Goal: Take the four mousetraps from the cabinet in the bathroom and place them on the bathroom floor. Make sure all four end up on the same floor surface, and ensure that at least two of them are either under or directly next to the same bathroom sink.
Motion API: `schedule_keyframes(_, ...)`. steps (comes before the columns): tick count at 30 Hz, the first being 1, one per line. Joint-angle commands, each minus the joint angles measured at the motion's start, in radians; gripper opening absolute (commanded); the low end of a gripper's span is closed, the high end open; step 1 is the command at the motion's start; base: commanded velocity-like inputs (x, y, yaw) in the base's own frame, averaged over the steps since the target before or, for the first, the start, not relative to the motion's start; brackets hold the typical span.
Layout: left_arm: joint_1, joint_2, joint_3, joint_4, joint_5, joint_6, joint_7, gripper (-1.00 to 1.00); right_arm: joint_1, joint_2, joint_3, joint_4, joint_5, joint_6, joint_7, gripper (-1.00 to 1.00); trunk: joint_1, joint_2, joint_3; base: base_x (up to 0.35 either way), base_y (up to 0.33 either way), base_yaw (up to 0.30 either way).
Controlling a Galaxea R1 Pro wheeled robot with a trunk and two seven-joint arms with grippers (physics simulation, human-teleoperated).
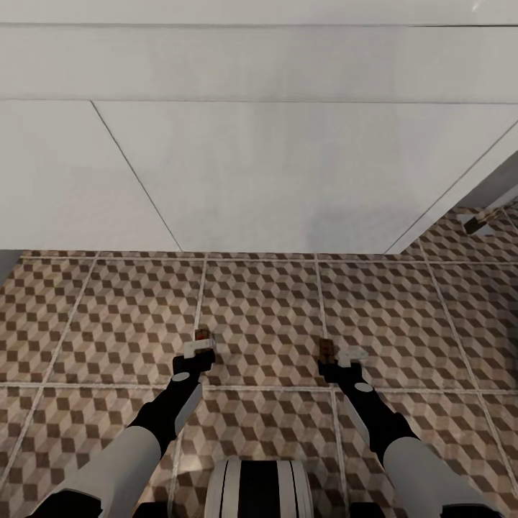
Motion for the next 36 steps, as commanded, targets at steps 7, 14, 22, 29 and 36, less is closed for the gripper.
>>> schedule_keyframes(7,0.000,0.001,-0.008,-0.009,0.009,0.008,0.015,-1.00,0.000,0.001,0.003,-0.007,0.003,0.009,-0.006,-1.00,0.000,0.000,-0.001,0.000,0.000,0.000)
schedule_keyframes(14,0.000,0.001,-0.009,-0.019,0.009,0.002,0.018,-1.00,0.000,0.002,0.002,-0.033,0.003,0.005,-0.008,-1.00,0.000,0.000,-0.001,0.000,0.000,0.000)
schedule_keyframes(22,0.000,0.006,-0.008,-0.015,0.008,-0.012,0.011,-1.00,0.000,0.001,-0.019,-0.067,0.001,0.002,-0.034,-1.00,0.000,0.000,-0.001,0.000,0.000,0.000)
schedule_keyframes(29,0.000,0.012,-0.007,-0.005,0.007,-0.025,-0.035,-1.00,0.002,0.007,-0.024,-0.061,-0.003,0.003,-0.040,-1.00,0.000,0.000,-0.001,0.000,0.000,0.000)
schedule_keyframes(36,0.000,0.020,-0.007,-0.003,0.004,-0.025,-0.100,-1.00,-0.005,0.009,-0.025,0.005,-0.002,-0.003,-0.040,-1.00,0.000,0.000,-0.001,0.000,0.000,0.000)
